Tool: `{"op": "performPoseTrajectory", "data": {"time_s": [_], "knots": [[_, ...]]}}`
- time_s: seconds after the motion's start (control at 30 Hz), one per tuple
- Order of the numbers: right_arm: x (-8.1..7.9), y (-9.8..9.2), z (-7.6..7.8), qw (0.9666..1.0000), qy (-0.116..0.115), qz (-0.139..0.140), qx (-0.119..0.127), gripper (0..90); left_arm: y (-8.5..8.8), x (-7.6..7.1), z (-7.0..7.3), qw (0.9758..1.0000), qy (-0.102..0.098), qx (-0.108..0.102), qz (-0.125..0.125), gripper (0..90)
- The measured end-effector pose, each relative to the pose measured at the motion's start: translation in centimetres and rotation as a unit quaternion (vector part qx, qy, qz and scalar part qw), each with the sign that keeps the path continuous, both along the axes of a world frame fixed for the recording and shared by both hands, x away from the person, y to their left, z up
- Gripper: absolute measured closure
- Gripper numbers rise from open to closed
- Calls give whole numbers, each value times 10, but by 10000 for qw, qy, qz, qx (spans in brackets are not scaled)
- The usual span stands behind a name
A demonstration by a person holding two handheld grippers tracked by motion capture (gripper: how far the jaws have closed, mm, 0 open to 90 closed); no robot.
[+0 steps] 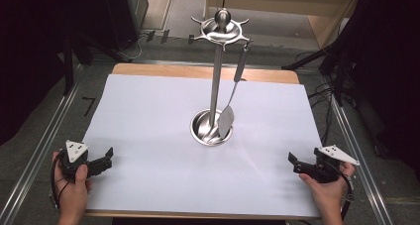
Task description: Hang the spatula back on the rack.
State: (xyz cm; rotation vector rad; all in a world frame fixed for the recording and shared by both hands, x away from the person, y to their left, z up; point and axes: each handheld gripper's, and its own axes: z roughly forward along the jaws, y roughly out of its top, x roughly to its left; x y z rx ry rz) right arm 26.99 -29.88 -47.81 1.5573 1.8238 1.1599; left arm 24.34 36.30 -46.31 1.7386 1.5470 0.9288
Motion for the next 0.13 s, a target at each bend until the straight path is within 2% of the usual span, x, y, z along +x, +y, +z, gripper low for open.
{"op": "performPoseTrajectory", "data": {"time_s": [0.13], "knots": [[2,3,-2,10000,76,-3,-30,0,0,0,0,10000,17,5,-13,75]]}}
